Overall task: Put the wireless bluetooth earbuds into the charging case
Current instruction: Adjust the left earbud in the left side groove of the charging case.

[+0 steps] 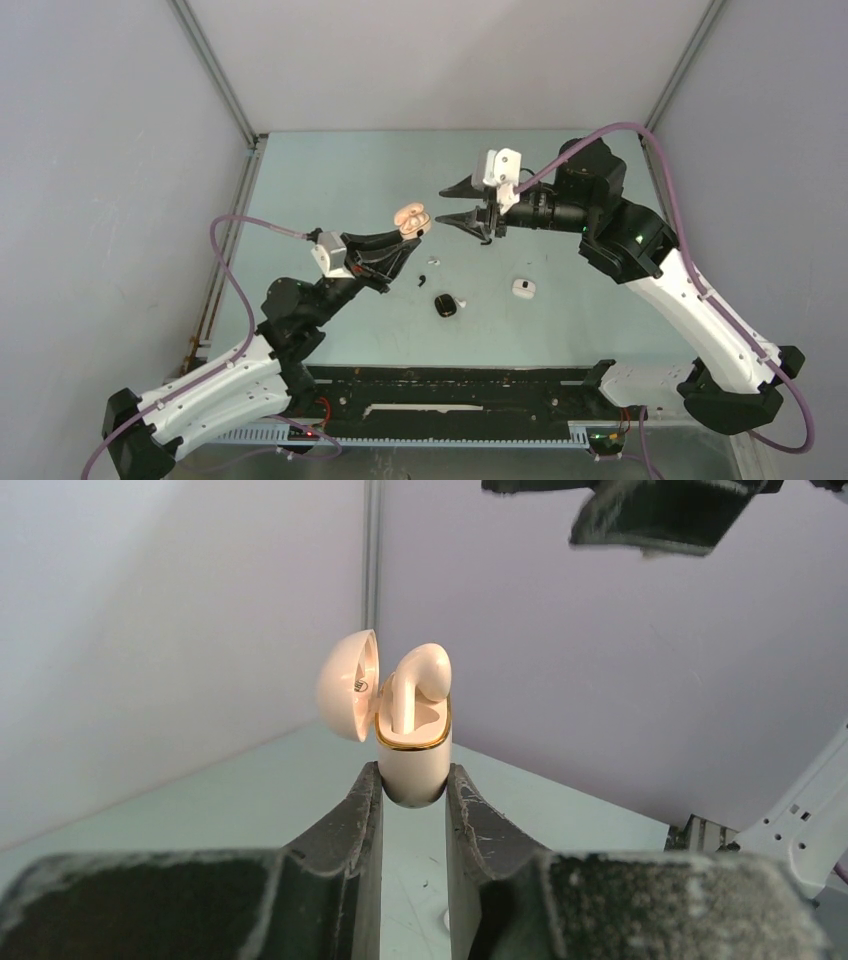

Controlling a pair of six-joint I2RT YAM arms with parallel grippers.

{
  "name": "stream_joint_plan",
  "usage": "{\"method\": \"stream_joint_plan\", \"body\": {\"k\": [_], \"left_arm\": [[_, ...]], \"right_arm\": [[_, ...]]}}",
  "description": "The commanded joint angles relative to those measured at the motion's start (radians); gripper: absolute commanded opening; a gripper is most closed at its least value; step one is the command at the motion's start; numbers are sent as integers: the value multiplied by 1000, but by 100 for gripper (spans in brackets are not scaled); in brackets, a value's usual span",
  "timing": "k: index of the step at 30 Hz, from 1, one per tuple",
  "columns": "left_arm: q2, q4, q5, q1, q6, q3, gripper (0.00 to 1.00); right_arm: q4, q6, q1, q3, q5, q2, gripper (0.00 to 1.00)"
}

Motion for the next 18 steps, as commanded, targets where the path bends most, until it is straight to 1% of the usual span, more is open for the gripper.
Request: {"method": "stream_joint_plan", "body": {"k": [1, 4, 8, 14, 18], "left_arm": [[0, -39, 2, -18, 59, 40, 0], [-1, -75, -17, -26, 99, 47, 0], [-3, -99, -36, -38, 126, 49, 0], [-5, -118, -51, -55, 145, 52, 0], [-6, -121, -55, -63, 146, 52, 0]], "right_arm": [[-202, -202, 27, 21, -1, 3, 44], [-238, -258, 68, 33, 65, 20, 42], [-216, -268, 103, 33, 148, 40, 42], [-235, -273, 125, 53, 193, 86, 42], [-224, -254, 132, 57, 227, 107, 40]]}}
